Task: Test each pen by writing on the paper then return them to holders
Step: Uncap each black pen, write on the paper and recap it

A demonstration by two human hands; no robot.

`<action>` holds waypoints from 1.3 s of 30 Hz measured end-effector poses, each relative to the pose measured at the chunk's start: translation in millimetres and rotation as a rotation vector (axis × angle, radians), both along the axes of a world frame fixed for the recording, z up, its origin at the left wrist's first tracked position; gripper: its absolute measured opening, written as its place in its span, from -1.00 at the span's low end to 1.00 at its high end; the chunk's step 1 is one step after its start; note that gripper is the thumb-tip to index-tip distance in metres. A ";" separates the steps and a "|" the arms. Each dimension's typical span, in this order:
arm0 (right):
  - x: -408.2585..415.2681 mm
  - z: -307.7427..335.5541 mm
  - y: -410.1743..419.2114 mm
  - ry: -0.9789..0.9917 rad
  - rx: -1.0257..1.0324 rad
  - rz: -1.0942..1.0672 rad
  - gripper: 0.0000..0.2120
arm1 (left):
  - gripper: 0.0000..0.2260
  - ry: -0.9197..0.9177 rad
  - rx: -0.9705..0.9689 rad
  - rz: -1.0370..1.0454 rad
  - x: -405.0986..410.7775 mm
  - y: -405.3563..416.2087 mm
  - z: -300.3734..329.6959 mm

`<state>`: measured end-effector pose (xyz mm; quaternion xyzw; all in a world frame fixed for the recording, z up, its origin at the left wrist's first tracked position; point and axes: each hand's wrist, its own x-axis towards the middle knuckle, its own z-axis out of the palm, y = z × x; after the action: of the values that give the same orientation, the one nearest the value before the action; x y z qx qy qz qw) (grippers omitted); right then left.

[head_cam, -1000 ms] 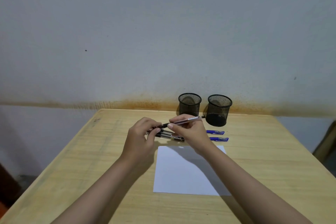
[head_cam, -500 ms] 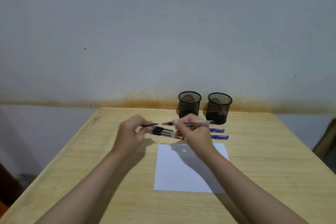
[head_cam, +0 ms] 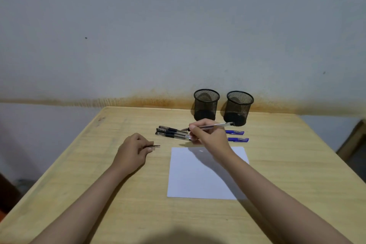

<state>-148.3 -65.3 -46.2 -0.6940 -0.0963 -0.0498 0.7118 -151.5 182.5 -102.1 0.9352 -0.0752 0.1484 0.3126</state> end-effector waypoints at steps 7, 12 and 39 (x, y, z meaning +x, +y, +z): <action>15.7 -24.3 22.3 0.040 -0.069 -0.055 -0.86 | -0.59 -0.044 -0.040 0.011 -16.8 -9.6 2.0; 16.2 -37.8 25.0 0.103 0.003 -0.032 -0.85 | -0.61 -0.037 0.014 -0.193 -42.0 -31.1 2.7; 19.5 -47.7 41.2 0.028 -0.171 -0.010 -0.79 | -0.43 0.155 0.186 -0.223 -51.0 -38.1 -5.3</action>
<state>-128.8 -24.1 -94.0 -0.7532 -0.0868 -0.0355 0.6510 -202.5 144.4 -107.4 0.9546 -0.1678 0.0325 0.2440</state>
